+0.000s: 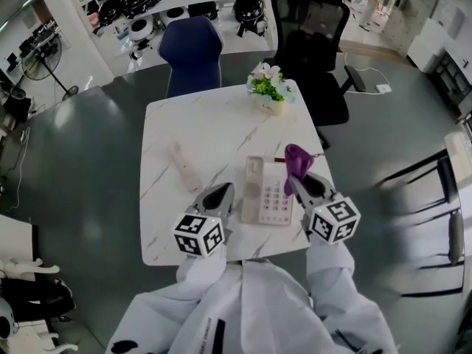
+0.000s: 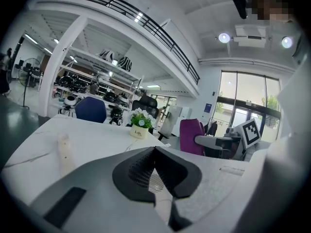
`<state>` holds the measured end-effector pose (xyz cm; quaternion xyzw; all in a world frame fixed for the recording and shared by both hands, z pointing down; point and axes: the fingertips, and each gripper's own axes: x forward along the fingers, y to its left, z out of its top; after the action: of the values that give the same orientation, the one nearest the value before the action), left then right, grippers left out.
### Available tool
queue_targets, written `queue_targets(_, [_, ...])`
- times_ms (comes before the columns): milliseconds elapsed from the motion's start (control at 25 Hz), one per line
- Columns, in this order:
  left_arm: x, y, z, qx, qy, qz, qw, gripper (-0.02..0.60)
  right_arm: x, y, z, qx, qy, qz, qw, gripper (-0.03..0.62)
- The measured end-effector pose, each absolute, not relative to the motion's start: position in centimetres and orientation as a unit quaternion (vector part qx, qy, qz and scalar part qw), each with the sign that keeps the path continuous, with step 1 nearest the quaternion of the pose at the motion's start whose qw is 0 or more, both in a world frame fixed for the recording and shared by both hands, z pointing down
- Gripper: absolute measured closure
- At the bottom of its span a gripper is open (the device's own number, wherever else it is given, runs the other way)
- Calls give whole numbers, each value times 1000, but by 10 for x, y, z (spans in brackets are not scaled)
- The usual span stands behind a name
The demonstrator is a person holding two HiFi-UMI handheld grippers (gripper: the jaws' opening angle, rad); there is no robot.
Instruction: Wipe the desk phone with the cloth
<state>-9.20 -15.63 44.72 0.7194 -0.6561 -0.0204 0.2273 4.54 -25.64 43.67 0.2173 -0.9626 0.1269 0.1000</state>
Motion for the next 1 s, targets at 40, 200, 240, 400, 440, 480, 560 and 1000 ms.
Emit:
queue_targets(40, [-94,-158,449,716,-660,-20,227,584,44,-262,437,218,-963,123,100,554])
queue_targets(200, [-103,-162,455,705,-671,-25,228,584,35,-279,434,220,-964,109,100,554])
queue_targets(240, [-104,-163,456,703,-673,-26,228,584,33,-282,434,219,-965,107,100,553])
queue_targets(400, [-108,-166,461,697,-678,-28,232,584,23,-292,434,218,-966,94,101,553])
queue_targets(440, [-109,-167,462,696,-678,-28,234,584,21,-295,433,218,-966,92,101,554])
queue_targets(480, [-109,-168,464,696,-678,-27,236,584,19,-298,432,218,-967,88,102,553])
queue_targets(560, [-110,-170,469,695,-676,-25,243,584,15,-302,433,219,-967,75,107,554])
queue_targets(1000, [-107,-182,502,705,-642,-9,301,584,-27,-320,448,212,-944,-95,232,553])
